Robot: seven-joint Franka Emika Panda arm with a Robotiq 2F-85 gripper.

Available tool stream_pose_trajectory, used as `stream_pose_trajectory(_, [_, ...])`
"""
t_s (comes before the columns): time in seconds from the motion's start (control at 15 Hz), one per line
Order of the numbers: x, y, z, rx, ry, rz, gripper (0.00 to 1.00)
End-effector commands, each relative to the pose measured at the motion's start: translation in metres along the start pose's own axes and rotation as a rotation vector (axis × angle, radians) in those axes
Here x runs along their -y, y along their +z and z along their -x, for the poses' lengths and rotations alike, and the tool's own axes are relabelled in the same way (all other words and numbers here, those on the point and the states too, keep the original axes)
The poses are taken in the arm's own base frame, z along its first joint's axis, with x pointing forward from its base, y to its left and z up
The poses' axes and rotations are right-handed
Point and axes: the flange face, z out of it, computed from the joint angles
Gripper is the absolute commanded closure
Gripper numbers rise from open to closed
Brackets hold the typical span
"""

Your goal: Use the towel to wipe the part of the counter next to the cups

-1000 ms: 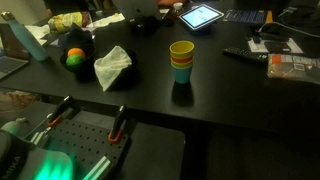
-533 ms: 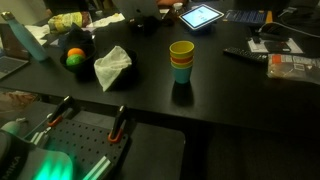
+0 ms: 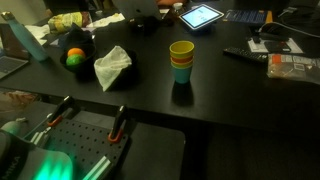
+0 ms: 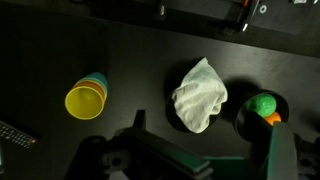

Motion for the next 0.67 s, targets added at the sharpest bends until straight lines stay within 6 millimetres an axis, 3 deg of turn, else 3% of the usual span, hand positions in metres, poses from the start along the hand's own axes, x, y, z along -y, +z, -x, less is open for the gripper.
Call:
stream_pose_trajectory(0.0, [0.034,0.07,-0.016,0.035,-0.074,-0.088,0.0])
stream_pose_trajectory(0.13, [0.061,0.113,-0.027,0.039,-0.121,-0.09,0.0])
stream_pose_trajectory(0.2, [0.071,0.124,-0.052,0.037,-0.141,-0.102,0.0])
stream_pose_trajectory(0.33, [0.096,0.164,-0.063,0.028,-0.184,-0.085,0.0])
stream_pose_trajectory(0.6, [0.123,0.221,-0.097,-0.022,-0.19,-0.042,0.0])
